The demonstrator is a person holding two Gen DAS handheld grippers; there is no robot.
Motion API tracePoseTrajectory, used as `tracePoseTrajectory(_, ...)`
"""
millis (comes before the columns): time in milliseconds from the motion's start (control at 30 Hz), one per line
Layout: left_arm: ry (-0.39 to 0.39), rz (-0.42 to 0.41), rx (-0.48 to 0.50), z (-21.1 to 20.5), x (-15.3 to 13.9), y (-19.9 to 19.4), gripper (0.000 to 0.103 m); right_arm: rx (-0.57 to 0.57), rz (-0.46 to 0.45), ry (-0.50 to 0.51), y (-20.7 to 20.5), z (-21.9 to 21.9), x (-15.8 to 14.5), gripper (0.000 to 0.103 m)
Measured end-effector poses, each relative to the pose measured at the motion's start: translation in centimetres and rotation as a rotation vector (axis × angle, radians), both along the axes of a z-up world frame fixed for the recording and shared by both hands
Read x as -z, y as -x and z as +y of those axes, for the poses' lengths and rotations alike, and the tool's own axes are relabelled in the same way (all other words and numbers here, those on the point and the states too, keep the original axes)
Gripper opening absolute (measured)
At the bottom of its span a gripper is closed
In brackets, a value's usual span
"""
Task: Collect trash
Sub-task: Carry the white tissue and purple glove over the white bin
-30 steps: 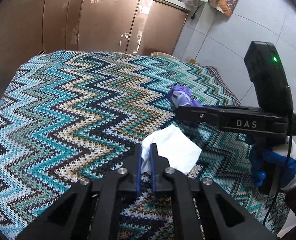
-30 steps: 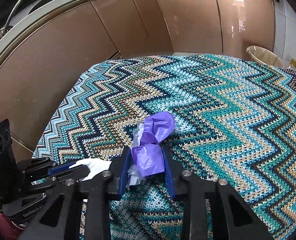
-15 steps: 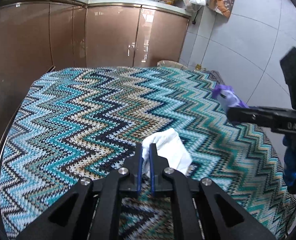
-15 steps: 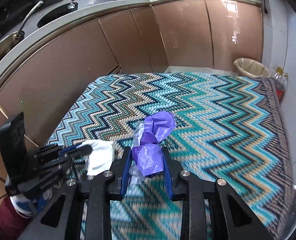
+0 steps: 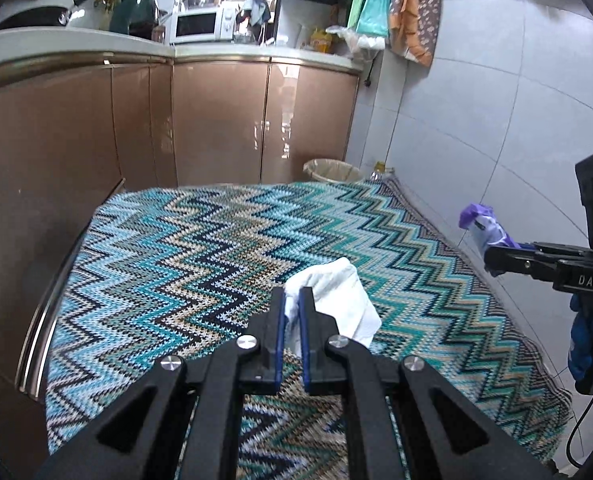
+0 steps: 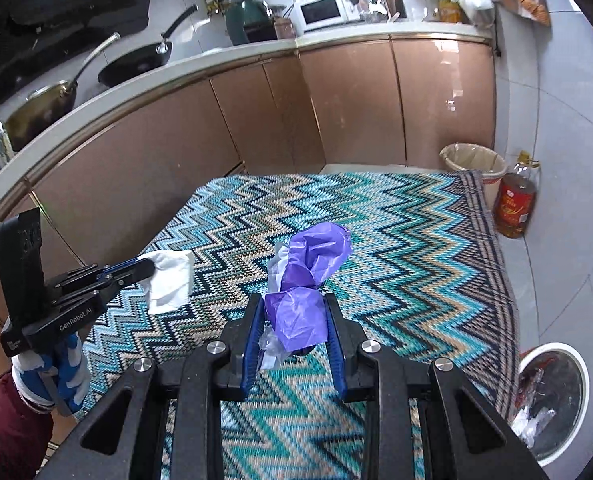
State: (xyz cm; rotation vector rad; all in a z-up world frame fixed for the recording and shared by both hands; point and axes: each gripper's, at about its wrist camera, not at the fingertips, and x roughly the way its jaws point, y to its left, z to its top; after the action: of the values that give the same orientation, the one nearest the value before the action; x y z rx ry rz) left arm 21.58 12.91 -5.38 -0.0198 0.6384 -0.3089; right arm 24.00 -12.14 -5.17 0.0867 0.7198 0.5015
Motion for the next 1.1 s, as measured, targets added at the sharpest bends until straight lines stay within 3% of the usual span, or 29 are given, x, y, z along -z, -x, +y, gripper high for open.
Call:
tracePoseTrajectory(333, 0.010, -0.039, 0.040, -4.7, -3.9, 2.2, 0.006, 0.084, -0.090, -0.037, 5.4, -6.9, -2.1, 0.027)
tracePoseTrajectory(600, -0.030, -0.015, 0.213, -16.7, -5.2, 1.4, 0.006, 0.204, -0.100, -0.035, 7.8, -15.9, -0.9, 0.027)
tracePoseTrajectory(867, -0.124, 0.047, 0.412, -32.0, -2.9, -0.4, 0.006, 0.358, -0.008, -0.048, 7.5, -25.8, 3.6, 0.027)
tracePoseTrajectory(1100, -0.199, 0.119, 0.487, -42.1, 1.3, -3.1, 0.006, 0.451, 0.084, -0.070, 5.5, -32.1, 7.6, 0.028)
